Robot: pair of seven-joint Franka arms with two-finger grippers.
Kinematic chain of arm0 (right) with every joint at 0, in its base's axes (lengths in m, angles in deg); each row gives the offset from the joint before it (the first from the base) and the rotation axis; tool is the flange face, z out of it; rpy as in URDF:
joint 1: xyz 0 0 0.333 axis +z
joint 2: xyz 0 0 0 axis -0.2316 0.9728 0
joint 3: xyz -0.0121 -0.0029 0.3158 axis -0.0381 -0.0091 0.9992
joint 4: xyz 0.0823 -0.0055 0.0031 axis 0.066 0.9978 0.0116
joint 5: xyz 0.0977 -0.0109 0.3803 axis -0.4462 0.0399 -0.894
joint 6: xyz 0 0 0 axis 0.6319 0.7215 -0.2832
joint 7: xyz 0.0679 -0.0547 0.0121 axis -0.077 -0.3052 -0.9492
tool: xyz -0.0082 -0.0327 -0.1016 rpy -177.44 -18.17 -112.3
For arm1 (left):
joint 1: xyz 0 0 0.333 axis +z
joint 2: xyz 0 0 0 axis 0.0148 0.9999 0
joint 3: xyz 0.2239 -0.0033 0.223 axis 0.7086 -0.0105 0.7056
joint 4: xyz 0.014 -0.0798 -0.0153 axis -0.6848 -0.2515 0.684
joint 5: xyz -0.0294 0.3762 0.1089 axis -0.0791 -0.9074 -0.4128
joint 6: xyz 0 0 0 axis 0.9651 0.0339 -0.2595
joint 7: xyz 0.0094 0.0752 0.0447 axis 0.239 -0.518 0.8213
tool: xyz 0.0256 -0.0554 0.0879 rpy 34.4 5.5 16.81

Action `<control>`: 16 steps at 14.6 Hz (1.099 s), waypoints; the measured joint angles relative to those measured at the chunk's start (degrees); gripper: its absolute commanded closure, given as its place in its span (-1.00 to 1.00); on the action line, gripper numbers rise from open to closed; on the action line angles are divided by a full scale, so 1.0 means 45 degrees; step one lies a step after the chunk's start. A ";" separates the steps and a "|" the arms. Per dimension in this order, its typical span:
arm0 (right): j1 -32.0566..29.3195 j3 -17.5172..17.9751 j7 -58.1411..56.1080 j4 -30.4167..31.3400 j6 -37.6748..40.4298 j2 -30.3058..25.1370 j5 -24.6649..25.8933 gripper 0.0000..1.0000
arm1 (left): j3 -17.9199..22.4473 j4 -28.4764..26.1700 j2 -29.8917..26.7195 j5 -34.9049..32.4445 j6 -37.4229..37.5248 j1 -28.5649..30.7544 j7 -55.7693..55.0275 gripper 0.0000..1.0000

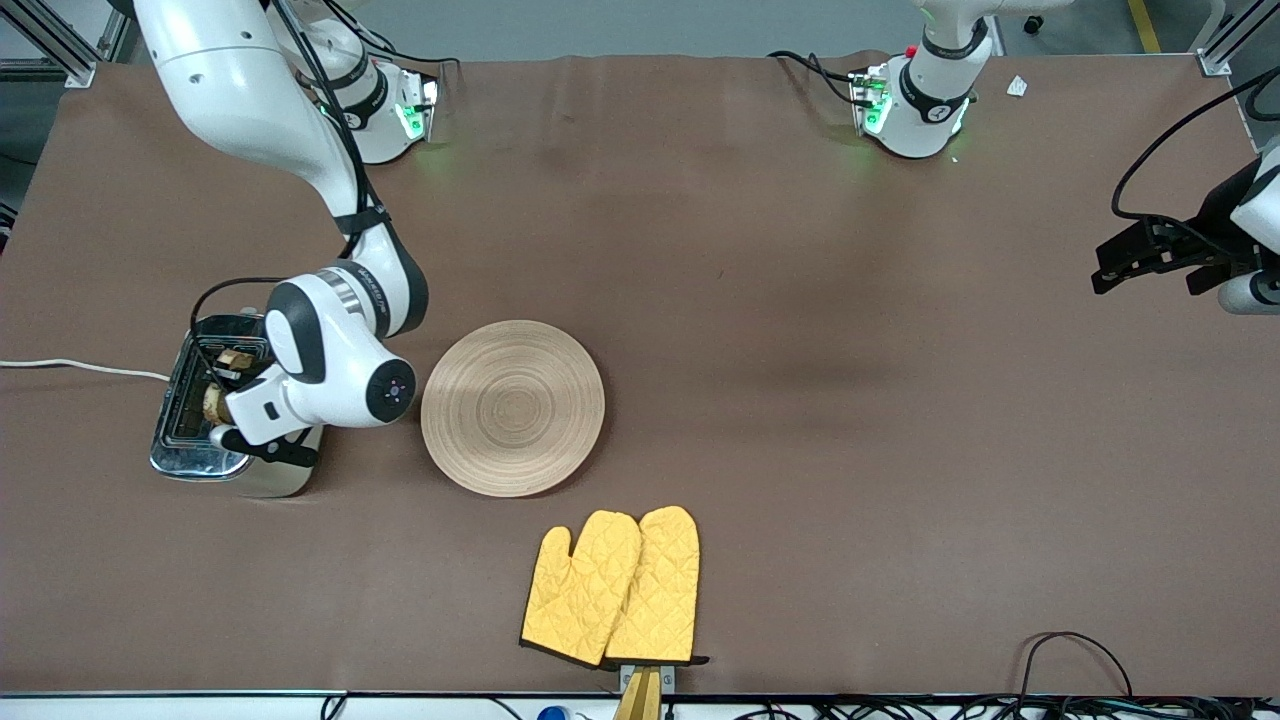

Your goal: Move plate and put bread in toaster

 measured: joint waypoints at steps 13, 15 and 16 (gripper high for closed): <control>-0.0142 -0.0106 -0.2851 -0.3731 0.1782 -0.1891 -0.4805 -1.00 | 0.0006 0.0000 0.0001 0.0000 0.0000 0.0022 0.0000 -1.00; -0.0403 -0.0125 -0.4140 -0.3790 0.1899 -0.2864 -0.5462 -1.00 | 0.0006 -0.0001 0.0002 0.0000 0.0000 0.0023 0.0000 -1.00; -0.0565 -0.0138 -0.4719 -0.3808 0.2006 -0.3355 -0.5758 -1.00 | 0.0007 -0.0001 0.0003 0.0000 0.0000 0.0023 0.0000 -1.00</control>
